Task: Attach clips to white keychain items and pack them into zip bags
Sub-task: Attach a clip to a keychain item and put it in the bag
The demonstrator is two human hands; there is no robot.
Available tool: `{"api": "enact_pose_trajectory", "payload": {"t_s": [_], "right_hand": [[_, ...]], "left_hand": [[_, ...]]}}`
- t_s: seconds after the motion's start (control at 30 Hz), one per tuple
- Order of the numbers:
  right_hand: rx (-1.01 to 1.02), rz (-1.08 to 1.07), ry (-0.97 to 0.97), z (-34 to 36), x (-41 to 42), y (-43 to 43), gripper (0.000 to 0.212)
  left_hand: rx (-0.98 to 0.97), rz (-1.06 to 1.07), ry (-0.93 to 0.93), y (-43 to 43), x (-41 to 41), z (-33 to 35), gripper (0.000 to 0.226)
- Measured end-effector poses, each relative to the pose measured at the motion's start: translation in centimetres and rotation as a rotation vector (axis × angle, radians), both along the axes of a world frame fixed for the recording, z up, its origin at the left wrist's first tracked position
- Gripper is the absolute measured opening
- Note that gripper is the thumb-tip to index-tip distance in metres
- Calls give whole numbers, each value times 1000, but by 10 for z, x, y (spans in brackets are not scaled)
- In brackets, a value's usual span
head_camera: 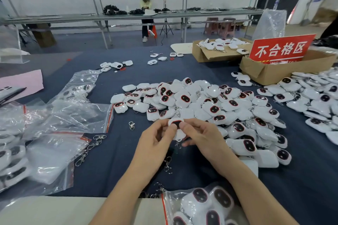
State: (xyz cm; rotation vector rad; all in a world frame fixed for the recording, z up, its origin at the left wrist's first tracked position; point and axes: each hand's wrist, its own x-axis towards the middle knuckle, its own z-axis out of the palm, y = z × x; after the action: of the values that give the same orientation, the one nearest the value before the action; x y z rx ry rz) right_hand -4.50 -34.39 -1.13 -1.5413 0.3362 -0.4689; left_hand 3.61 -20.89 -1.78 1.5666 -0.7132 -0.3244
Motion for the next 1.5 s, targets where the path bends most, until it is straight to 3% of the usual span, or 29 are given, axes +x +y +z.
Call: {"api": "enact_pose_trajectory", "payload": {"t_s": [0.8,0.97,1.1,1.27,1.37,1.5], "right_hand": [[81,57,-90,-7,-2,-2,18],[124,-41,-91,-11,2,-3,18],[27,84,-64,-9,-2,-1,30],[370,296,-98,-4,-7,-2,36],[237,230,-84,-8,-4,2,37],[270,150,-108,-8,-3,2,32]], "left_hand": [[52,-2,-92,-4,-3,-6,21],[64,-43,-135,-1,-5,-4,24],[64,-23,-139,-2,-4,-6,32],[72,118,-149,-4,-2,-8,28],[74,146,-177,-5,-2,-9,30],[79,46,-251,-4,-2,-13,41]]}}
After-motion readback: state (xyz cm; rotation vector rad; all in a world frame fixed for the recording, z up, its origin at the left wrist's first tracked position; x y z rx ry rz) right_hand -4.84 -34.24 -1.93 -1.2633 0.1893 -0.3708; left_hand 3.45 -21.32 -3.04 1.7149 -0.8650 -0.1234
